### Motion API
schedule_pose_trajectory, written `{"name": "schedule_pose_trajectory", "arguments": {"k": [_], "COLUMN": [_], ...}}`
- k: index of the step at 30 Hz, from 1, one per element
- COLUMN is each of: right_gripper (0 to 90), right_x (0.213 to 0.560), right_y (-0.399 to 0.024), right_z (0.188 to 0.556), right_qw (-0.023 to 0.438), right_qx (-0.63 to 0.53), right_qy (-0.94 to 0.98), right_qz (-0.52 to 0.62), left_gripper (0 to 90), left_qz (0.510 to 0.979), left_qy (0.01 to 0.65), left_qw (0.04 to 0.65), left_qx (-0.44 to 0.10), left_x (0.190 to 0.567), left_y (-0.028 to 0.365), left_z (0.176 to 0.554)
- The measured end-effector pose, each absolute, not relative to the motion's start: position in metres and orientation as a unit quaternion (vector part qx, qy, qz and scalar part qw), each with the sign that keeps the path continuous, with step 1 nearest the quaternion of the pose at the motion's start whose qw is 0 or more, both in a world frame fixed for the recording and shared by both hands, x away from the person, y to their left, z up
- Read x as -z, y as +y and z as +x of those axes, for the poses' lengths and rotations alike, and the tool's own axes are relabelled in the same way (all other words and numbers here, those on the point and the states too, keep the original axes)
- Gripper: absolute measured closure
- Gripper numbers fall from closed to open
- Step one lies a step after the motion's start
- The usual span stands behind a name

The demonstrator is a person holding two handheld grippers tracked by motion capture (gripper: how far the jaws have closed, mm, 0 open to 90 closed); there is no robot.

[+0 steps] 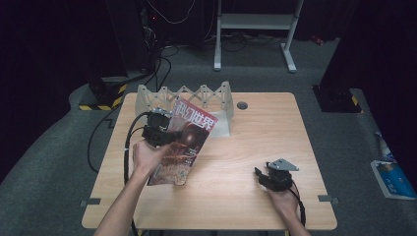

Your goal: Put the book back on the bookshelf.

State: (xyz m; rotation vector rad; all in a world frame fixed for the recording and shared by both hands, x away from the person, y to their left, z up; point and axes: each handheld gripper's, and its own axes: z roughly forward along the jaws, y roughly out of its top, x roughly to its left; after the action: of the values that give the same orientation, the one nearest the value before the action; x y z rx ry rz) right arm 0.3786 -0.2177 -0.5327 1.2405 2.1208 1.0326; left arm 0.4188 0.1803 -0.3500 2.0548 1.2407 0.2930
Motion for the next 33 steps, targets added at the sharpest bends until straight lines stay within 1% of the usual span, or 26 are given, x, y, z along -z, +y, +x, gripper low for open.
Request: {"name": "schedule_pose_trajectory", "arguments": {"k": [16, 25, 33], "right_gripper": [45.7, 46.0, 46.0], "right_x": [0.533, 0.532, 0.533], "right_y": [-0.218, -0.218, -0.218], "right_z": [0.378, 0.378, 0.378], "right_qw": [0.235, 0.235, 0.235], "right_qx": [-0.376, -0.376, -0.376], "right_qy": [0.773, 0.773, 0.773], "right_qz": [0.453, 0.454, 0.454], "left_gripper": [82.5, 82.8, 82.6], "left_qz": [0.79, 0.797, 0.794], "left_qy": [0.503, 0.503, 0.515], "left_qw": [0.333, 0.314, 0.302], "left_qx": [-0.11, -0.116, -0.116], "left_x": [0.339, 0.334, 0.323], "left_y": [0.198, 0.202, 0.213], "left_z": [0.426, 0.428, 0.431]}}
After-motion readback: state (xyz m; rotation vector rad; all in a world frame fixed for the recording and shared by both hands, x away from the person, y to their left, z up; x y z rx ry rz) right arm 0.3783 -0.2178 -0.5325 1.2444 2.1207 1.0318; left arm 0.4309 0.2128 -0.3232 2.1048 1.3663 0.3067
